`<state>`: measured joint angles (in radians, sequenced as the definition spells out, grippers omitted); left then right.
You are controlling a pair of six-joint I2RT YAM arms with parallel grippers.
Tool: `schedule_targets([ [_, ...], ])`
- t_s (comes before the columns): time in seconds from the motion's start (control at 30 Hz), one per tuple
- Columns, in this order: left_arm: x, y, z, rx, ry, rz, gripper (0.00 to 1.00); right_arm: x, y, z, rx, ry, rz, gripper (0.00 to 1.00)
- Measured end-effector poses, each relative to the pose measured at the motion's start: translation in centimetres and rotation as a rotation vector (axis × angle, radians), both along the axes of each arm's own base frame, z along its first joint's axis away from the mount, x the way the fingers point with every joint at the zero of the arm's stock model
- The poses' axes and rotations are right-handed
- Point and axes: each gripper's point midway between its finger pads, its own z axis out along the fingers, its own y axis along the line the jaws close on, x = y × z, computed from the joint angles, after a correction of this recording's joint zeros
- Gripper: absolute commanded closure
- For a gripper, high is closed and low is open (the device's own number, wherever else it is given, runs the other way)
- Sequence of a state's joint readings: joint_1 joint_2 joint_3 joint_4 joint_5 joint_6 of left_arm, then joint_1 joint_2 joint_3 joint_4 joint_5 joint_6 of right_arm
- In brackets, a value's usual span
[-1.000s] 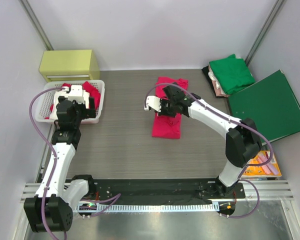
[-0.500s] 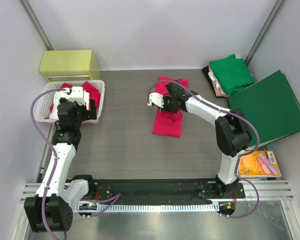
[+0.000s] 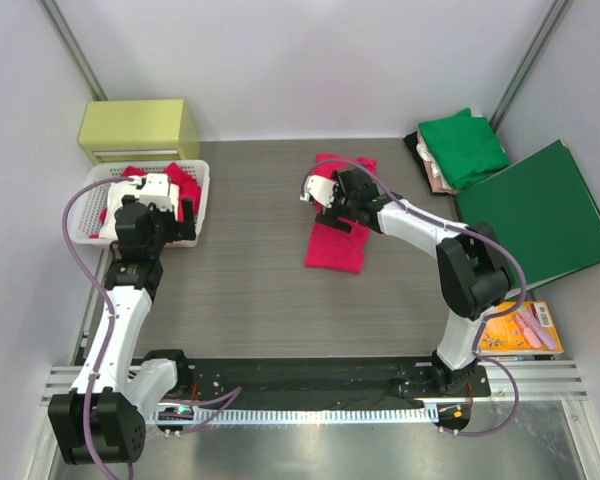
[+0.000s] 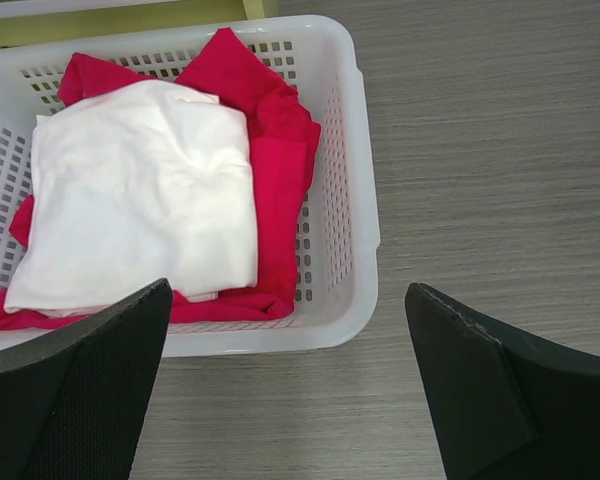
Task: Fold and stack the t-shirts
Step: Fold the folded rectangular tshirt in 1/3 of the way
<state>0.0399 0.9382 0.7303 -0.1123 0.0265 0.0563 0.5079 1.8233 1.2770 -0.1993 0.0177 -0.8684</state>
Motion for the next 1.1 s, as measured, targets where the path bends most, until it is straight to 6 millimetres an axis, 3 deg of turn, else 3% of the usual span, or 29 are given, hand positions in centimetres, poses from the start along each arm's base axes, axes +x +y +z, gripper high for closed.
schedule_targets([
  [0.07,0.0,-0.1,0.0,-0.001,0.002,-0.003,0.00,-0.4,-0.4,1.1,0.030,-0.031,-0.029,0.06],
  [0.23,-0.1,-0.3,-0.1,-0.008,0.005,-0.012,0.00,-1.7,-1.4,6.5,0.150,-0.119,-0.113,0.06],
  [0.37,0.0,-0.3,-0.2,-0.011,0.008,-0.016,0.00,-3.4,-2.0,8.7,0.236,-0.146,-0.151,0.06],
  [0.6,0.1,-0.3,-0.6,-0.010,0.021,-0.013,0.00,-5.9,-3.5,9.3,0.312,-0.169,-0.201,0.05],
  [0.77,0.1,-0.3,-0.6,-0.010,0.021,-0.014,0.00,-5.7,-4.2,9.4,0.322,-0.199,-0.233,0.05],
  [1.1,0.1,-0.2,-1.0,-0.004,0.025,-0.009,0.00,-5.4,-5.1,7.0,0.372,-0.143,-0.311,0.05],
])
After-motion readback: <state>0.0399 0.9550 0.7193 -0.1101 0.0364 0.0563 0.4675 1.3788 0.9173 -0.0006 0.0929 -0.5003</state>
